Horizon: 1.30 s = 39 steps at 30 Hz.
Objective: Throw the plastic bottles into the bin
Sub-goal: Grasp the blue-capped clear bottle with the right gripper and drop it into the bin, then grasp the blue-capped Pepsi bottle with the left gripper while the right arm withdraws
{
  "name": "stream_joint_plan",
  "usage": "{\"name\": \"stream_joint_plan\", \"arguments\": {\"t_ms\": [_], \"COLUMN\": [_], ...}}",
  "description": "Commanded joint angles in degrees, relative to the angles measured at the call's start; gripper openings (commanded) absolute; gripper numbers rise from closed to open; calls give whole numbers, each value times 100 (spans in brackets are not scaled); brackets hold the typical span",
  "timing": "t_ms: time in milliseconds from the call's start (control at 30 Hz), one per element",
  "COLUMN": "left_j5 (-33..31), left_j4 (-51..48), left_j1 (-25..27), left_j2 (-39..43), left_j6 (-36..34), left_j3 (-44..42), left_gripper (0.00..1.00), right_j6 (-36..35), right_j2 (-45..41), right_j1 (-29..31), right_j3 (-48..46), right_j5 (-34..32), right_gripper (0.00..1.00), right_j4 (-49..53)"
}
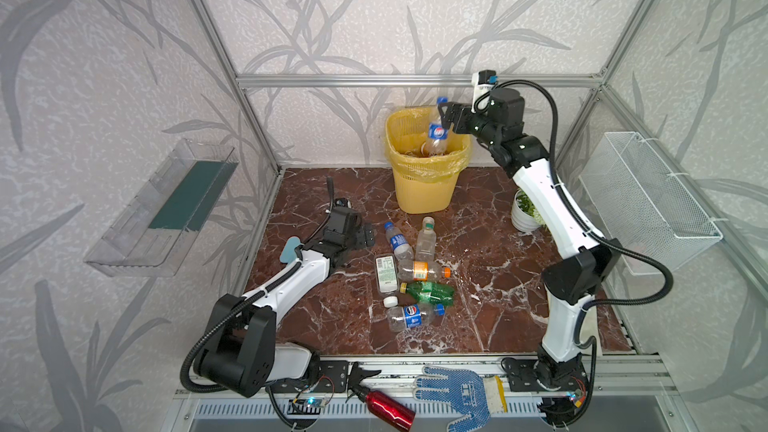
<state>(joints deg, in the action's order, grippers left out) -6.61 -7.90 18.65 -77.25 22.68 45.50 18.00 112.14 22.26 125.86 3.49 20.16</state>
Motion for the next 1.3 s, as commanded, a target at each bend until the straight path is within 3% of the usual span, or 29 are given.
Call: {"name": "stream_joint_plan", "arguments": {"t_ms": [0,233,500,933,1267], "left_j5": [11,187,775,1936,1540], "left_j4": [-41,0,164,-534,-1417], "left_j1": [-20,-11,67,361,786], "left_j2": [40,-56,-326,-2086,-2846], "left_j6": [17,105,413,836,879], "left_j3": [33,94,329,1722,2518], "left_gripper": [99,99,97,89,87], "right_j6": [4,-113,310,1154,1577], "right_j2": [-929,-1933,-2681,-3945,-4714], "right_j1": [-3,-76,-417,-1049,-1413], "right_j3": [-384,-1639,-3290,-7164,-8853], "right_j5": [-223,-413,-307,-247,-348], "right_gripper": [96,98,98,98,98], "right_j4": [-411,-1106,-1558,-1975,-1867]}}
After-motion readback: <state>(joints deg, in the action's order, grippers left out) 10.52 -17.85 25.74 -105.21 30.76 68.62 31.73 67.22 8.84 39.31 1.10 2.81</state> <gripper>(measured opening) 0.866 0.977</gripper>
